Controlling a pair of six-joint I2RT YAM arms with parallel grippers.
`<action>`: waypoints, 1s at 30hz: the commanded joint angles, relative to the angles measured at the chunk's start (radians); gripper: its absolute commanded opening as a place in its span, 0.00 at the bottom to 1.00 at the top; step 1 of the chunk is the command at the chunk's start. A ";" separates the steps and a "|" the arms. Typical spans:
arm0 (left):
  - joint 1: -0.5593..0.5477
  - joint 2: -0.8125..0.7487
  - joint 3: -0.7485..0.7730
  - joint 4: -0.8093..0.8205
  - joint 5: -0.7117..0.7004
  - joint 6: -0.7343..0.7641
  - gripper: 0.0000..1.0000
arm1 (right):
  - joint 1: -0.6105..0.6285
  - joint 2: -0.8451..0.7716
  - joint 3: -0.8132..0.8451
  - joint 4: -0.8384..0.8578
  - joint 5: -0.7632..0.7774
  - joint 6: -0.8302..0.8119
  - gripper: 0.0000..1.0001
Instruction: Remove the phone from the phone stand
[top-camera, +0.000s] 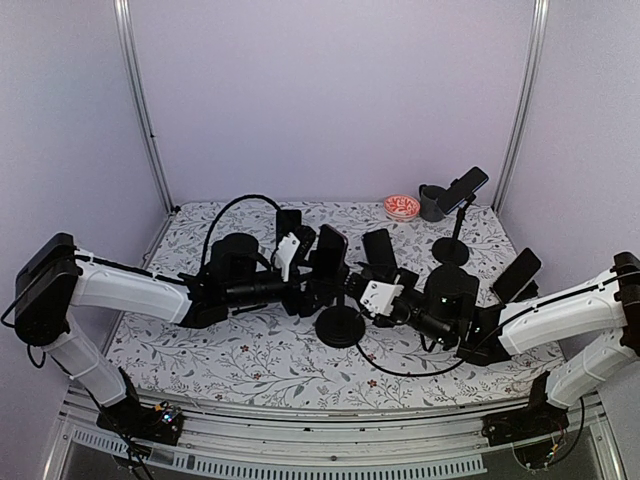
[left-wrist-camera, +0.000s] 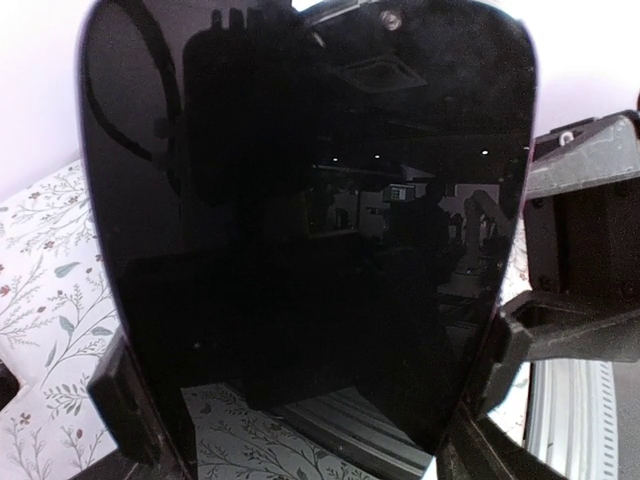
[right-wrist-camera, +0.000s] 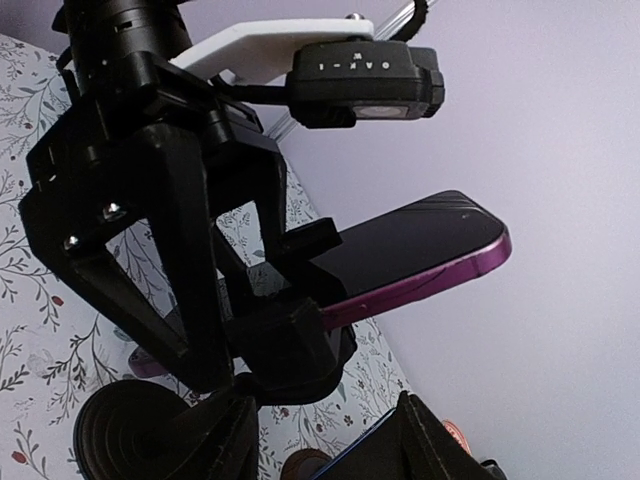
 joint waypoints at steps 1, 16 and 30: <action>-0.021 -0.025 0.011 -0.020 0.010 -0.022 0.44 | 0.023 0.033 0.042 0.071 0.075 -0.071 0.48; -0.035 -0.020 0.022 -0.043 -0.001 -0.024 0.42 | 0.054 0.110 0.091 0.063 0.105 -0.156 0.45; -0.047 -0.011 0.044 -0.087 -0.050 -0.007 0.39 | 0.062 0.144 0.127 0.048 0.107 -0.183 0.27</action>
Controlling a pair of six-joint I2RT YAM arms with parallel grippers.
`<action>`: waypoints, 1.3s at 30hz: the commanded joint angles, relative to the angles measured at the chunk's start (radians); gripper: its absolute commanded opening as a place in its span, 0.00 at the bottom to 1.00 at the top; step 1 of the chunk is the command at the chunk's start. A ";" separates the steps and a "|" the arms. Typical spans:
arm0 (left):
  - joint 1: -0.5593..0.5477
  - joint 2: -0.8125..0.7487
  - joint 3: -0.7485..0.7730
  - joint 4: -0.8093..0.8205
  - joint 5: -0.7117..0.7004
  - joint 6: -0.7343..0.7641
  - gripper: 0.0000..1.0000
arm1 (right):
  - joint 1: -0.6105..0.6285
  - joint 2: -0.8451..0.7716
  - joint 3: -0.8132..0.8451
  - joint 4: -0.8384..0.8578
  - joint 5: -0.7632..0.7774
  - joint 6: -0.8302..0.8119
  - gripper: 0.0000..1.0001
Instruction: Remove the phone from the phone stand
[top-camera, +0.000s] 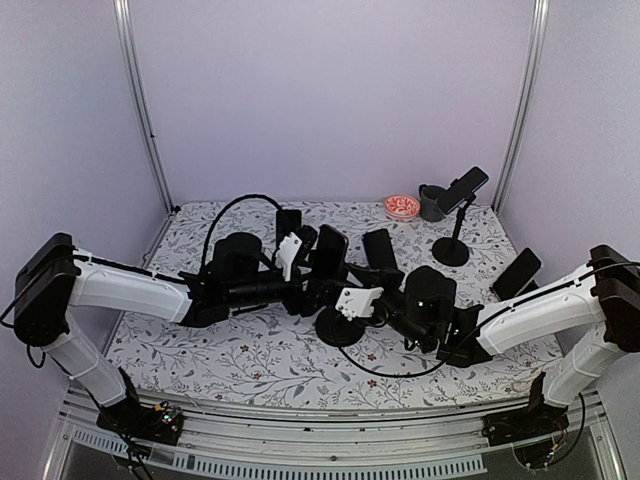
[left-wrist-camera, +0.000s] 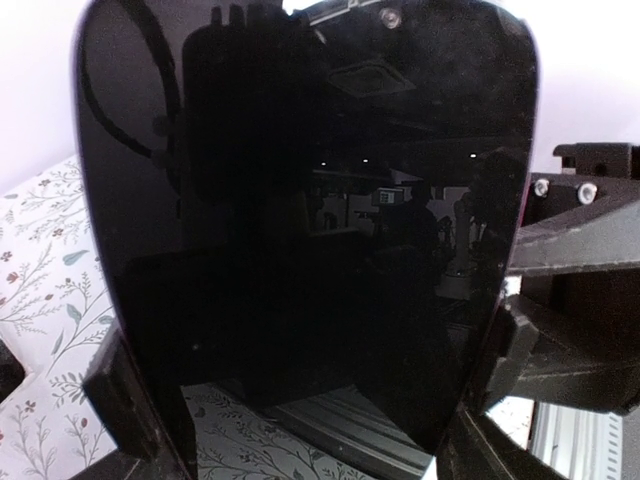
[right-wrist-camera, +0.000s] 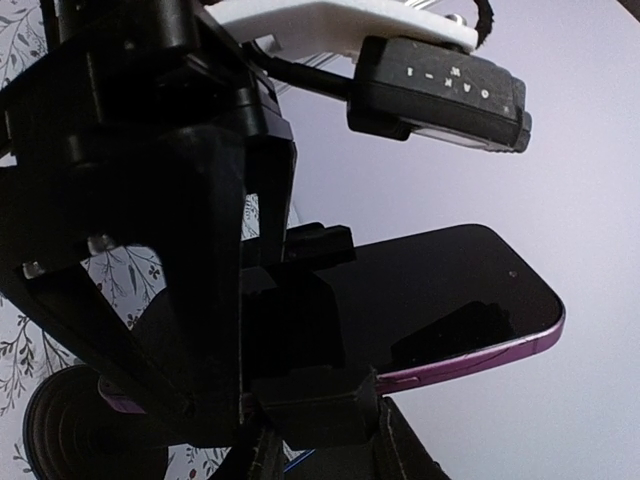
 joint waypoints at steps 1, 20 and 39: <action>-0.034 -0.008 0.029 -0.043 -0.022 -0.005 0.39 | 0.016 0.007 0.033 0.008 -0.024 -0.009 0.24; 0.042 -0.040 -0.005 -0.122 -0.265 -0.110 0.29 | 0.018 -0.069 -0.056 -0.025 -0.054 0.032 0.00; 0.062 -0.056 -0.007 -0.057 -0.035 -0.015 0.23 | -0.007 -0.158 -0.041 -0.125 -0.104 0.227 0.31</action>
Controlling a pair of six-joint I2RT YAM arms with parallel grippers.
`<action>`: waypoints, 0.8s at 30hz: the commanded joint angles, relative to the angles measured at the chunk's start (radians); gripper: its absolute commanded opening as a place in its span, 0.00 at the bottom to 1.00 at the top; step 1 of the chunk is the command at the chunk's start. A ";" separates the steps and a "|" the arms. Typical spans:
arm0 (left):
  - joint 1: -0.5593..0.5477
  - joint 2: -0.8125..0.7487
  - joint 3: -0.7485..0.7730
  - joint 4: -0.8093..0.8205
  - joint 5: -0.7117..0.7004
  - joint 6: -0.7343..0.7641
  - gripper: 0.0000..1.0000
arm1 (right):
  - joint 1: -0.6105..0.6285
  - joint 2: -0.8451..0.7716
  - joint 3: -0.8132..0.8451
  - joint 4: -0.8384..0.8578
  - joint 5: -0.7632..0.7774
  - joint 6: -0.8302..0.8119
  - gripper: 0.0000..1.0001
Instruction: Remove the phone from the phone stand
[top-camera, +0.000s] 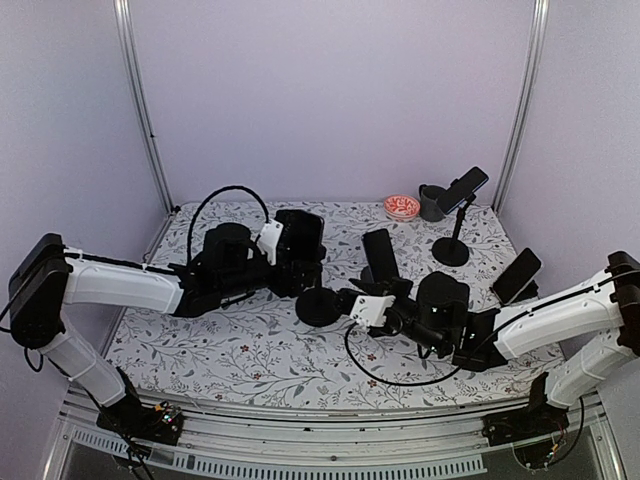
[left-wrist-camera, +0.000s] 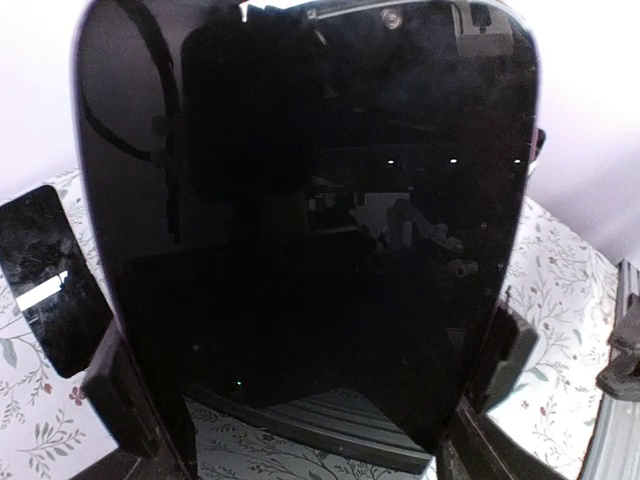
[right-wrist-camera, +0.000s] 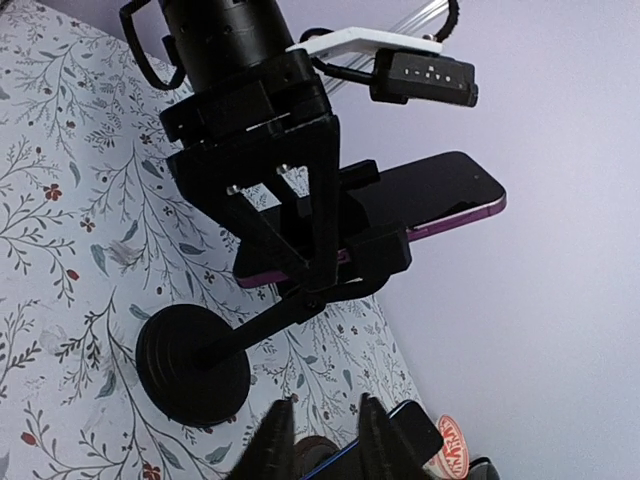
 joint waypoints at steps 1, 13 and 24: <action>-0.032 -0.026 -0.008 0.012 0.121 0.031 0.22 | -0.023 -0.068 0.048 -0.076 -0.049 0.190 0.42; -0.135 -0.067 -0.055 0.069 -0.064 -0.004 0.22 | -0.232 -0.244 0.068 -0.332 -0.521 1.028 0.67; -0.164 -0.033 -0.030 0.057 -0.151 -0.008 0.22 | -0.247 -0.199 0.102 -0.326 -0.690 1.349 0.70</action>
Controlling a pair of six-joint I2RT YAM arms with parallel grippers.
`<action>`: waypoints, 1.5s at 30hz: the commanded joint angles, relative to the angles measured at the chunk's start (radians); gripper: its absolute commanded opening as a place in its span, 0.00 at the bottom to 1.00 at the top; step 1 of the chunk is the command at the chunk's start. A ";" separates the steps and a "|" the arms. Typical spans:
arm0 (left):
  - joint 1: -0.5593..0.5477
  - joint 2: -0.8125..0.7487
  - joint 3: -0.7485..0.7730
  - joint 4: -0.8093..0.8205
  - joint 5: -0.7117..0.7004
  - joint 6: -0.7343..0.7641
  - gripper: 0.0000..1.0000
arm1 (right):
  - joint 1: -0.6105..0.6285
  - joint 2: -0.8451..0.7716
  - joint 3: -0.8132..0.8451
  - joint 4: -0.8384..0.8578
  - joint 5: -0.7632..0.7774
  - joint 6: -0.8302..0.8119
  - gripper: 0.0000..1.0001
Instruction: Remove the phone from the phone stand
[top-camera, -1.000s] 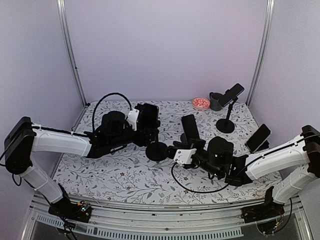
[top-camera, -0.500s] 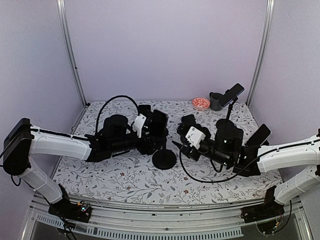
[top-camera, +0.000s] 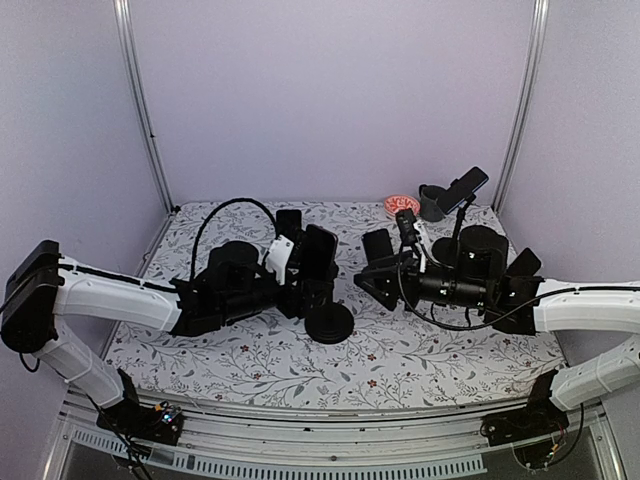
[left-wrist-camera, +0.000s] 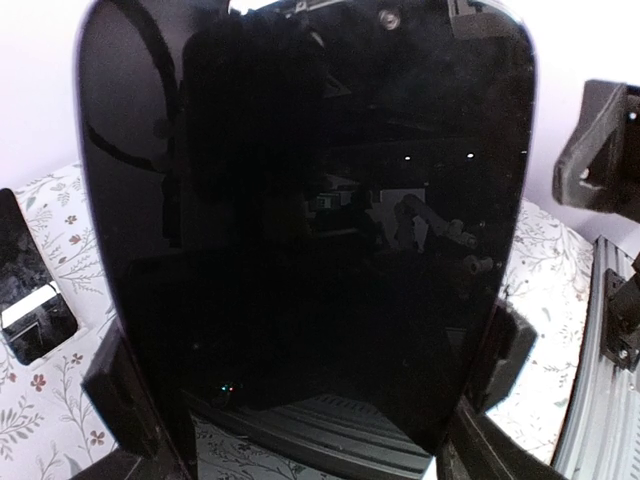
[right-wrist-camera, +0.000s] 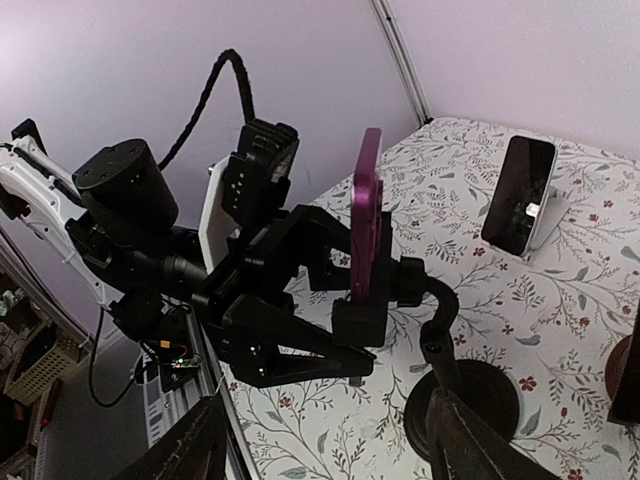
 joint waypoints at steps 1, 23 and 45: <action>-0.020 0.011 0.022 0.038 -0.044 -0.006 0.22 | -0.001 0.061 0.046 0.005 -0.080 0.147 0.70; -0.035 0.013 0.024 0.033 -0.037 0.006 0.20 | -0.002 0.305 0.209 0.086 -0.106 0.119 0.52; -0.031 0.021 0.044 -0.018 -0.150 -0.003 0.16 | -0.002 0.298 0.202 0.040 -0.075 0.139 0.00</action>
